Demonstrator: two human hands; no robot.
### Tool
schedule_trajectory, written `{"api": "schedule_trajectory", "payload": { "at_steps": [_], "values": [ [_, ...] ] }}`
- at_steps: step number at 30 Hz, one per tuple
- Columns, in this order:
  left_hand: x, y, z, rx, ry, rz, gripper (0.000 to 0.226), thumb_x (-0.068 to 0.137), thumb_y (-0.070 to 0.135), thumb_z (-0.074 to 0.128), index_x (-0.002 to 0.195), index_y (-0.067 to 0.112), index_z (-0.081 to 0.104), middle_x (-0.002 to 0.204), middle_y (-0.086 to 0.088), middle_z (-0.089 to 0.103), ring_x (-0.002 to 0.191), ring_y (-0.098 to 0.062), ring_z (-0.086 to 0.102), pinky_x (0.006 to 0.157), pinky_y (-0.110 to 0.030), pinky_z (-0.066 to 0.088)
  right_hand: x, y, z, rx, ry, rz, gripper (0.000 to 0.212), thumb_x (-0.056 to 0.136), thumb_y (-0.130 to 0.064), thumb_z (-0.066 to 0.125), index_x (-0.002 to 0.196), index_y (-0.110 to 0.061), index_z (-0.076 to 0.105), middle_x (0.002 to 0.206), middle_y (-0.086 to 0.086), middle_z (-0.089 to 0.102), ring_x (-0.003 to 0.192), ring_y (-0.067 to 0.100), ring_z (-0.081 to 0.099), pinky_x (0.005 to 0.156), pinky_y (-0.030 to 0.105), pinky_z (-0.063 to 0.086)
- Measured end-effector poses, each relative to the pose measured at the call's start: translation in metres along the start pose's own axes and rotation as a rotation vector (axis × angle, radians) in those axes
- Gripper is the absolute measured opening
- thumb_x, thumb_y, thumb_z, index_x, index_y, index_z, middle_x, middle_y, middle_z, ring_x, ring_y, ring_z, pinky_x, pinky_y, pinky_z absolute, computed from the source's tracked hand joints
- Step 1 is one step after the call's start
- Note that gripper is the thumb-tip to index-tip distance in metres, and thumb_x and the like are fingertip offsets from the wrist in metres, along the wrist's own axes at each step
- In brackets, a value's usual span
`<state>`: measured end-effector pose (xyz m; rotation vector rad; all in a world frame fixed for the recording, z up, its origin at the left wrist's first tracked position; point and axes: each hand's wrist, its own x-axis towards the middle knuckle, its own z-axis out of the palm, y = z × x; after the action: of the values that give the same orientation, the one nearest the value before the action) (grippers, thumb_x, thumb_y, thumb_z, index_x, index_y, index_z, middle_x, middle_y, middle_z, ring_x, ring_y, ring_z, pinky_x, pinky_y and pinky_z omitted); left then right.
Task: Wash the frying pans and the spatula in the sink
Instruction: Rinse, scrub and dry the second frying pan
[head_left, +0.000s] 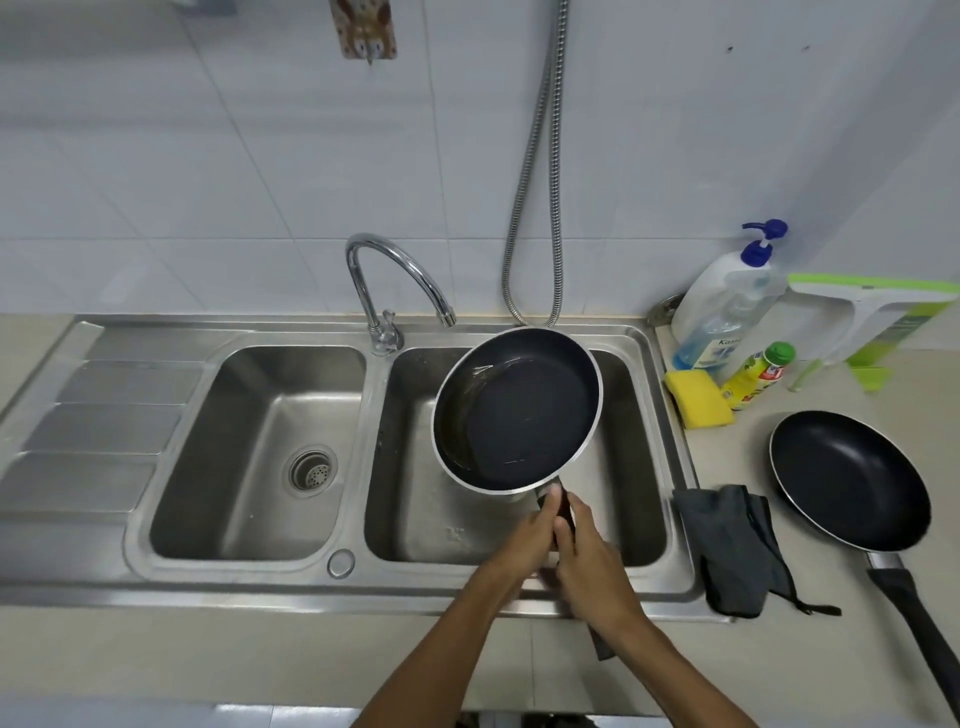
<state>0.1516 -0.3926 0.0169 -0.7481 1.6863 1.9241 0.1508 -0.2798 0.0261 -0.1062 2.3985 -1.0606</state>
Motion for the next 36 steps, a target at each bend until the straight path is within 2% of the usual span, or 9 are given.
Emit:
{"api": "schedule_trajectory", "payload": {
  "at_steps": [2, 4, 9, 12, 15, 20, 27, 33, 36],
  "values": [
    [0.009, 0.003, -0.032, 0.147, -0.015, -0.042, 0.065, 0.089, 0.078, 0.039, 0.093, 0.021, 0.071, 0.088, 0.001, 0.074, 0.095, -0.021, 0.069, 0.093, -0.035, 0.053, 0.001, -0.002, 0.002, -0.132, 0.030, -0.025, 0.048, 0.108, -0.042, 0.030, 0.155, -0.038, 0.021, 0.104, 0.004, 0.072, 0.083, 0.020, 0.068, 0.076, 0.040, 0.057],
    [0.016, 0.019, -0.079, 0.553, 0.085, -0.032, 0.063, 0.099, 0.065, 0.035, 0.082, 0.013, 0.067, 0.086, -0.009, 0.076, 0.090, -0.029, 0.072, 0.093, -0.040, 0.055, 0.001, -0.002, 0.002, -0.219, 0.052, -0.034, 0.050, 0.108, -0.036, 0.035, 0.154, -0.040, 0.016, 0.082, 0.000, 0.067, 0.068, 0.016, 0.063, 0.063, 0.037, 0.051],
    [0.034, 0.103, -0.179, 1.161, 0.609, 0.151, 0.046, 0.101, 0.042, 0.049, 0.127, 0.004, 0.051, 0.127, -0.019, 0.061, 0.116, -0.038, 0.059, 0.095, -0.045, 0.048, 0.001, 0.003, 0.004, -0.422, 0.102, -0.002, 0.062, 0.106, -0.031, 0.040, 0.150, -0.043, -0.001, 0.073, 0.002, 0.062, 0.064, 0.021, 0.062, 0.066, 0.047, 0.057],
    [0.059, 0.149, -0.211, 1.389, 0.714, 0.357, 0.054, 0.097, 0.036, 0.056, 0.137, 0.002, 0.042, 0.150, -0.022, 0.040, 0.134, -0.039, 0.043, 0.107, -0.052, 0.041, -0.001, 0.005, 0.007, -0.530, 0.161, 0.018, 0.070, 0.106, -0.031, 0.039, 0.153, -0.041, -0.012, 0.072, 0.000, 0.061, 0.062, 0.020, 0.061, 0.064, 0.044, 0.057],
    [0.078, 0.165, -0.232, 1.563, 0.693, 0.338, 0.065, 0.096, 0.034, 0.057, 0.147, 0.004, 0.031, 0.164, -0.016, 0.018, 0.148, -0.034, 0.024, 0.113, -0.050, 0.032, -0.002, 0.006, 0.004, -0.574, 0.189, 0.024, 0.074, 0.107, -0.030, 0.040, 0.152, -0.038, -0.018, 0.071, -0.001, 0.060, 0.058, 0.017, 0.061, 0.061, 0.038, 0.057],
    [0.095, 0.149, -0.245, 1.580, 0.677, 0.340, 0.067, 0.096, 0.026, 0.051, 0.152, -0.001, 0.024, 0.163, -0.017, 0.019, 0.148, -0.032, 0.023, 0.114, -0.048, 0.034, 0.001, 0.004, -0.001, -0.457, 0.196, 0.043, 0.070, 0.107, -0.031, 0.040, 0.152, -0.043, -0.012, 0.067, 0.000, 0.061, 0.056, 0.018, 0.061, 0.062, 0.043, 0.058],
    [0.086, 0.100, -0.241, 1.338, 0.816, 0.441, 0.060, 0.089, 0.016, 0.053, 0.145, -0.002, 0.038, 0.152, -0.020, 0.038, 0.142, -0.037, 0.037, 0.109, -0.049, 0.042, 0.011, -0.006, 0.005, -0.307, 0.229, 0.051, 0.056, 0.107, -0.038, 0.037, 0.153, -0.046, 0.007, 0.074, 0.003, 0.064, 0.063, 0.025, 0.060, 0.064, 0.045, 0.053],
    [0.079, 0.040, -0.231, 1.369, 0.704, 0.263, 0.070, 0.099, 0.019, 0.046, 0.157, 0.001, 0.012, 0.165, -0.016, 0.018, 0.152, -0.028, 0.021, 0.117, -0.046, 0.032, 0.021, -0.009, 0.014, -0.139, 0.210, -0.014, 0.053, 0.106, -0.038, 0.040, 0.157, -0.042, 0.024, 0.092, 0.003, 0.072, 0.065, 0.012, 0.062, 0.065, 0.034, 0.054],
    [0.079, 0.045, -0.229, 1.207, 0.630, 0.216, 0.070, 0.099, 0.017, 0.046, 0.158, 0.005, 0.009, 0.167, -0.012, 0.011, 0.153, -0.029, 0.017, 0.117, -0.051, 0.029, 0.023, -0.007, 0.014, -0.085, 0.184, -0.029, 0.052, 0.106, -0.037, 0.044, 0.155, -0.043, 0.028, 0.104, 0.001, 0.072, 0.074, 0.014, 0.066, 0.074, 0.038, 0.057]
  ]
}}
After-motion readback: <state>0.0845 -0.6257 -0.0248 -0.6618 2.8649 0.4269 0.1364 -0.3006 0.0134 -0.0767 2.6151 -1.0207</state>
